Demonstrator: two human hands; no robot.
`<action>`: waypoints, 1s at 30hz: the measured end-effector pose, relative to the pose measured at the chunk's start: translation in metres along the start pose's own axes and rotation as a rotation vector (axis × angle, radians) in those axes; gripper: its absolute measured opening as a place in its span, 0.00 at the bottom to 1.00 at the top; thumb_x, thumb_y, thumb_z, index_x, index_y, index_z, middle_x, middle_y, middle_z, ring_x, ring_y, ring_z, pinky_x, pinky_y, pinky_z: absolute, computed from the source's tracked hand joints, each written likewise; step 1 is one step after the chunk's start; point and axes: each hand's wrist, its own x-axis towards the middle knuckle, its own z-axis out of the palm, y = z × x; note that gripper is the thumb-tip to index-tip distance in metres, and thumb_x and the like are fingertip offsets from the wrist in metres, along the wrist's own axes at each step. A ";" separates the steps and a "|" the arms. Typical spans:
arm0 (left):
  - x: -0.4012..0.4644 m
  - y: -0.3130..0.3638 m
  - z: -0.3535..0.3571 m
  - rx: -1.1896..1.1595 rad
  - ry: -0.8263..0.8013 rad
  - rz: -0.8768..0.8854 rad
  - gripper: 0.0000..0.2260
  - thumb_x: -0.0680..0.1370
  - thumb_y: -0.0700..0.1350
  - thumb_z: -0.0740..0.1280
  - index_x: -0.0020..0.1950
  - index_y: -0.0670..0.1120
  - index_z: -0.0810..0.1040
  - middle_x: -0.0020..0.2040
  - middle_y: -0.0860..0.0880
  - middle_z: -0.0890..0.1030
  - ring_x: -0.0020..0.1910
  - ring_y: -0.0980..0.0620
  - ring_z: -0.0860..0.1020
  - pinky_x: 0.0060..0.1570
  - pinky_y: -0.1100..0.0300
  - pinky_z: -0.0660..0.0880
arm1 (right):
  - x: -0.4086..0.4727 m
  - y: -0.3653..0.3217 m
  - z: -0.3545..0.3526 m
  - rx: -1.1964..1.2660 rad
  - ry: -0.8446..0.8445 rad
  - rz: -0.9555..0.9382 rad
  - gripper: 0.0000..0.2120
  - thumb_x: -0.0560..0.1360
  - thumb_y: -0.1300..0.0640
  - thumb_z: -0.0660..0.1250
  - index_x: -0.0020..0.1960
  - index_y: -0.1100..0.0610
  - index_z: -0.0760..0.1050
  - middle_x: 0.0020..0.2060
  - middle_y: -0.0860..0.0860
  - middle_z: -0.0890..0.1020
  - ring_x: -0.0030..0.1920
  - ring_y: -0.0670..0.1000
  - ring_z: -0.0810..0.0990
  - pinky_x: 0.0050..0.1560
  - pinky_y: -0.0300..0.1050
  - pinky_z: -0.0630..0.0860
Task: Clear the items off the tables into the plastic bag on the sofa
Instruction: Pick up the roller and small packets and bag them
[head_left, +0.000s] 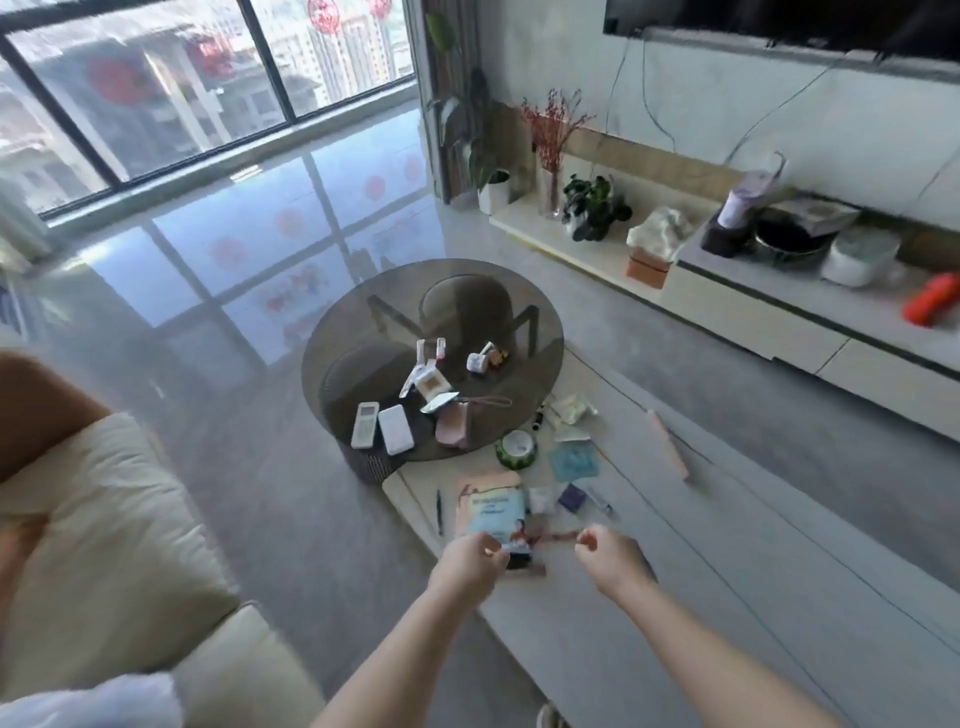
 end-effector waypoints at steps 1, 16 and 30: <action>0.005 0.010 0.008 0.007 -0.008 0.004 0.13 0.78 0.52 0.62 0.60 0.49 0.78 0.58 0.50 0.80 0.54 0.52 0.78 0.53 0.60 0.74 | 0.006 0.010 -0.007 0.007 0.002 0.011 0.13 0.78 0.55 0.59 0.59 0.55 0.75 0.58 0.56 0.80 0.59 0.56 0.77 0.53 0.42 0.73; 0.150 0.094 0.099 0.150 -0.178 0.088 0.09 0.77 0.50 0.62 0.48 0.49 0.80 0.50 0.49 0.82 0.51 0.48 0.79 0.50 0.59 0.74 | 0.139 0.104 -0.049 0.154 0.083 0.249 0.12 0.78 0.56 0.59 0.58 0.56 0.77 0.56 0.54 0.81 0.58 0.54 0.78 0.52 0.41 0.72; 0.368 0.065 0.212 0.209 -0.114 0.046 0.16 0.78 0.46 0.62 0.66 0.49 0.71 0.60 0.46 0.73 0.59 0.47 0.73 0.56 0.58 0.73 | 0.367 0.182 0.004 -0.007 0.146 0.225 0.22 0.78 0.56 0.59 0.71 0.55 0.65 0.69 0.55 0.71 0.67 0.57 0.69 0.64 0.49 0.69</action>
